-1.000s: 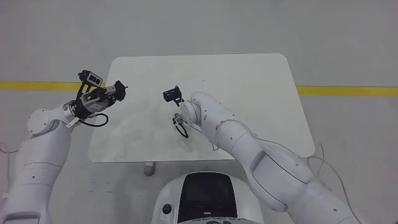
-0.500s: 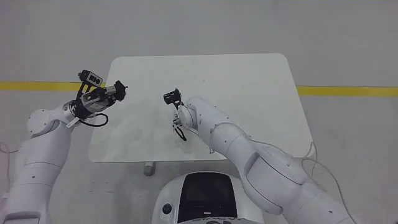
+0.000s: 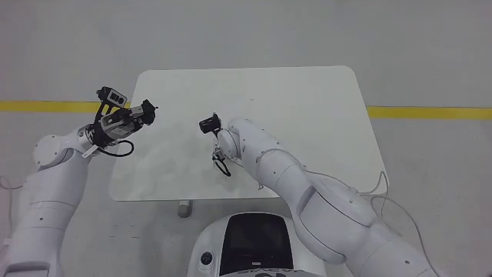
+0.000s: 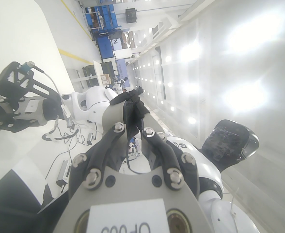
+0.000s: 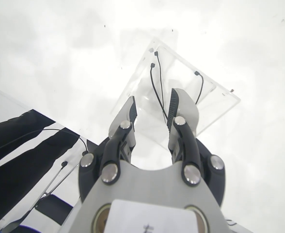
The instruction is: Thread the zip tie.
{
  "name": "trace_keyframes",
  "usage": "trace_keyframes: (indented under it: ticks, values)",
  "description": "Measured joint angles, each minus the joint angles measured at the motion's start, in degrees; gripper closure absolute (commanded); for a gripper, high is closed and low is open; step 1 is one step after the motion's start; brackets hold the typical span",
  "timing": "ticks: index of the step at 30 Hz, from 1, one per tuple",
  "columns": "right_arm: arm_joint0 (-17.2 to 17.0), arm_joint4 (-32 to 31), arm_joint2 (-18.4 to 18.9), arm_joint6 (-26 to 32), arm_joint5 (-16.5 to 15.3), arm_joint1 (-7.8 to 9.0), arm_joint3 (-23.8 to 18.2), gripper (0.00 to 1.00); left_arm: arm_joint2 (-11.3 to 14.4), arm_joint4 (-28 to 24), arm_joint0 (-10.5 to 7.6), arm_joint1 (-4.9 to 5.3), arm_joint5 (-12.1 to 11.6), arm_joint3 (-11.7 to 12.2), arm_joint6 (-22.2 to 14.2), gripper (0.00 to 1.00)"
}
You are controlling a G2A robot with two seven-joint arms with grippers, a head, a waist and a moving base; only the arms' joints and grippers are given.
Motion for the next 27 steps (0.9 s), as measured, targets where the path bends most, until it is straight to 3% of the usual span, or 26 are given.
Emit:
trace_keyframes:
  ticks: [10,12,18,27]
  values:
    - [0.8,-0.3,-0.1,5.3,-2.2,-0.6,0.8,0.69,0.0,0.0,0.0,0.0,0.0,0.0,0.0,1.0]
    - [0.9,-0.5,0.1,4.3,-1.7,-0.67,0.8,0.77,0.0,0.0,0.0,0.0,0.0,0.0,0.0,1.0]
    - [0.6,-1.2,0.3,0.2,-0.3,-0.87,1.3,0.75,0.0,0.0,0.0,0.0,0.0,0.0,0.0,1.0]
    - [0.1,-2.2,0.2,-1.7,0.9,-1.4,2.7,0.8,0.0,0.0,0.0,0.0,0.0,0.0,0.0,1.0]
